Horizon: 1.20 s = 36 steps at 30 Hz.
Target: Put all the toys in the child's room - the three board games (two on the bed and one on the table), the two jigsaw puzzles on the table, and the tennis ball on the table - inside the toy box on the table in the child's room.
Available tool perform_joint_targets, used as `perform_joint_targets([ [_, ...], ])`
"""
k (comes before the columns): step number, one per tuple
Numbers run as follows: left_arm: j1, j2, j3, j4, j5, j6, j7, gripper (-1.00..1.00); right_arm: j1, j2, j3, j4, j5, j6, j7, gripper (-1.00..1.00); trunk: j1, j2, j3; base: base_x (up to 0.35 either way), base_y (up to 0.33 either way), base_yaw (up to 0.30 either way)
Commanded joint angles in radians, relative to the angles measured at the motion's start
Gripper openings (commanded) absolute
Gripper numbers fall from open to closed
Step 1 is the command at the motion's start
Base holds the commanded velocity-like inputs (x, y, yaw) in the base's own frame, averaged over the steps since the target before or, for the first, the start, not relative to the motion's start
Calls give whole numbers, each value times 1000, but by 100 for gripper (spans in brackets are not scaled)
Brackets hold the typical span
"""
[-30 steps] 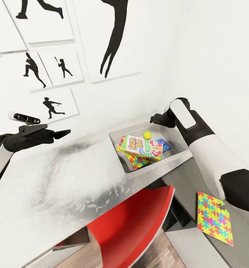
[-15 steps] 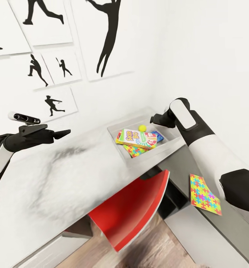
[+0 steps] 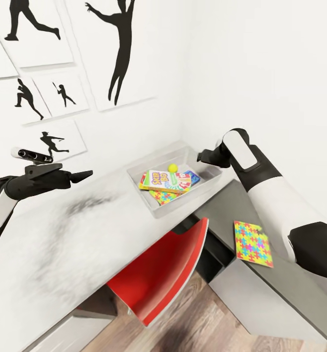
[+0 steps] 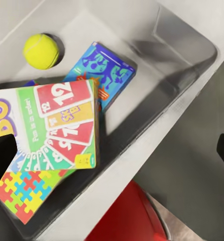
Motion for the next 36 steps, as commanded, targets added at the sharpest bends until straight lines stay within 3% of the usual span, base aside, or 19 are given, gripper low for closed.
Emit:
perform_joint_targets([
  [1, -1, 1, -3, 0, 2, 11, -5, 100, -1, -1, 5, -1, -10, 1, -10, 100, 1, -2, -1, -1, 1, -107],
  [14, 0, 1, -3, 7, 2, 11, -3, 100, -3, 5, 5, -2, -10, -1, -10, 100, 1, -2, 2, 0, 0, -18],
  [36, 18, 4, 3, 16, 2, 11, 7, 100, -3, 8, 0, -8, -10, -3, -20, 100, 1, -2, 36, 0, 0, 0],
])
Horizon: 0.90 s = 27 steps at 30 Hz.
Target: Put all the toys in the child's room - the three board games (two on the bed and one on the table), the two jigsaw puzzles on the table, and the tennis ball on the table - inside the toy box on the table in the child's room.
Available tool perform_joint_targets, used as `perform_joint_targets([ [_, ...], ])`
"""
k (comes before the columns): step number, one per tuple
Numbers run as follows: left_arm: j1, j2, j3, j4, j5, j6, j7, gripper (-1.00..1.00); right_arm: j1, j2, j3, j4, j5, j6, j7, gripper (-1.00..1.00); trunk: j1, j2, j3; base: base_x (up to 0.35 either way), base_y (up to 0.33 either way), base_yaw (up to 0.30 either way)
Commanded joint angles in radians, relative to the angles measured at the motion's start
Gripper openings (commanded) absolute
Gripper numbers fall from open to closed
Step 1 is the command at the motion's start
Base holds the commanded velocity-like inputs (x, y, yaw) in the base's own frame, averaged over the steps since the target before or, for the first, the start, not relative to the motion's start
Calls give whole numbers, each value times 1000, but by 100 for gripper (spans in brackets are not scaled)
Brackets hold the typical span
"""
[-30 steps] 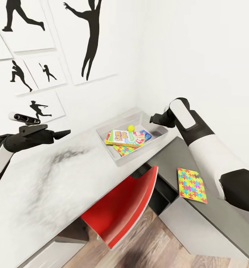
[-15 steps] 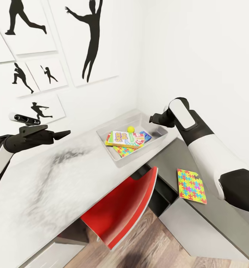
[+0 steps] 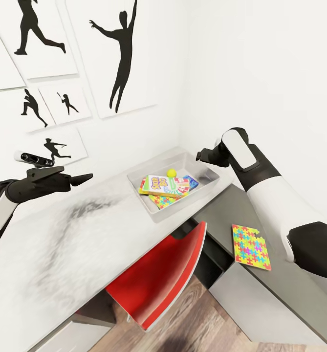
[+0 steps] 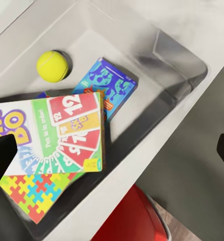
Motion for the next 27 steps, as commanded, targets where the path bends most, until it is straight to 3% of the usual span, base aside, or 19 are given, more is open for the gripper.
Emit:
perform_joint_targets([
  [1, -1, 3, -3, 0, 2, 11, -4, 100, -1, -1, 5, -1, -10, 1, -11, 100, 1, -2, 0, 0, 0, 0],
  [27, 27, 7, -4, 0, 0, 11, -4, 100, -1, -2, 3, -63, -12, 2, -15, 100, 1, -2, 43, 0, 0, 46],
])
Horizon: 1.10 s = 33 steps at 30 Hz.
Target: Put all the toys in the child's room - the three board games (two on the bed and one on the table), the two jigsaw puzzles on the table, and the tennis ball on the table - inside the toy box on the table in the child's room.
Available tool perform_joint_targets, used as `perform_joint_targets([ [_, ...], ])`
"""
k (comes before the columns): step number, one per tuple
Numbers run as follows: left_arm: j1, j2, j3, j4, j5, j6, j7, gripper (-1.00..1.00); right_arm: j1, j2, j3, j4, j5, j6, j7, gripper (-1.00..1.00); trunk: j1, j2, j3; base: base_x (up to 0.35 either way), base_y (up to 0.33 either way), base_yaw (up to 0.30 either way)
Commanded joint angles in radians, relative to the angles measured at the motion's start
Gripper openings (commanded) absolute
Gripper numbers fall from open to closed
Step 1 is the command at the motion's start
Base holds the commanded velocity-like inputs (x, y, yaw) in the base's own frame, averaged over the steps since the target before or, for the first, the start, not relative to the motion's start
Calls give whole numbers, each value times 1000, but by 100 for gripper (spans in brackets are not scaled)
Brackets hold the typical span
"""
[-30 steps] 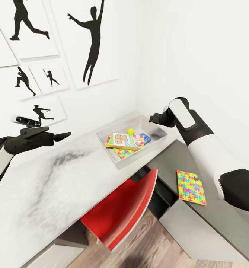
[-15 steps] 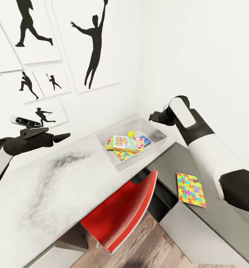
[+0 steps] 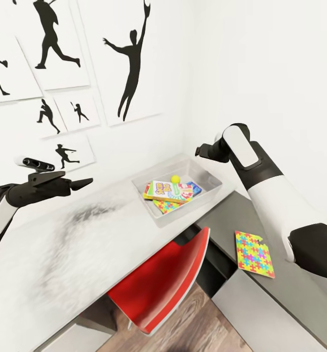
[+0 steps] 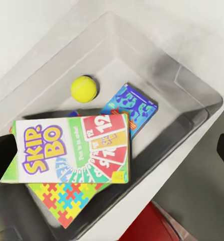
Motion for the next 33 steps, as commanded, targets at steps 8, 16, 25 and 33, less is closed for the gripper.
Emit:
perform_joint_targets([
  [8, 4, 1, -4, 1, -2, 11, -4, 100, -1, -9, 4, -28, -10, 5, -10, 100, 1, -2, 11, 0, 0, 87],
  [16, 8, 0, -5, 0, -2, 11, -4, 100, 0, -11, 4, -38, -10, 6, -10, 100, 1, -2, 25, 0, 0, 87],
  [25, 16, -1, -5, -1, -4, 10, -4, 100, 0, -11, 3, -40, -12, 6, -9, 100, 1, -2, 39, 0, 0, 63],
  [33, 17, 0, -5, -1, -4, 10, -4, 100, 0, -11, 4, -40, -17, 6, -8, 100, 1, -2, 53, 0, 0, -28],
])
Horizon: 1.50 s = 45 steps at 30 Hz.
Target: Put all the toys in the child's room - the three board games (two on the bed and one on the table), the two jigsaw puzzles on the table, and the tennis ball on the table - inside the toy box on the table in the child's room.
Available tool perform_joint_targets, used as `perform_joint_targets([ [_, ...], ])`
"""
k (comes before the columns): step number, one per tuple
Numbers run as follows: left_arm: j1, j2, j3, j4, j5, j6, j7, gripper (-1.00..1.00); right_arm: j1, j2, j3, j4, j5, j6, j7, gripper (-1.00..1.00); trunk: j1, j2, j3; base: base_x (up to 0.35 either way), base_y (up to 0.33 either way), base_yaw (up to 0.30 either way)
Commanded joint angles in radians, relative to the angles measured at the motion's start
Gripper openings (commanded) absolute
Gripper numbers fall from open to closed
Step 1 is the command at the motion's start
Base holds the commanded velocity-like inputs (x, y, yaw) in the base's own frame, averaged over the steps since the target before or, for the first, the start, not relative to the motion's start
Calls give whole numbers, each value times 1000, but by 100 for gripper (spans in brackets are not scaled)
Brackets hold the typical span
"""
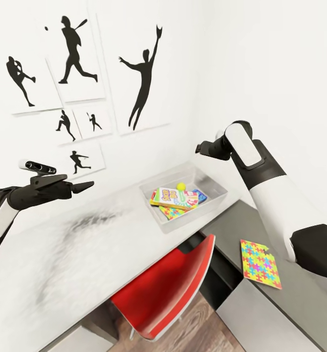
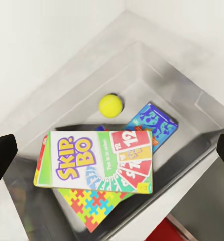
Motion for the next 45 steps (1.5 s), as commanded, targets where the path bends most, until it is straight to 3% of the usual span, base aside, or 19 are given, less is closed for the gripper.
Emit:
perform_joint_targets([
  [1, -1, 1, -3, 0, 2, 10, -4, 100, -1, -1, 4, -1, -10, 1, -10, 100, 1, -2, 0, 0, 0, -74],
  [45, 20, -2, -3, 0, -3, 8, 4, 100, 0, 0, 5, 0, -10, -6, -10, 100, 1, -2, 72, 0, 0, -96],
])
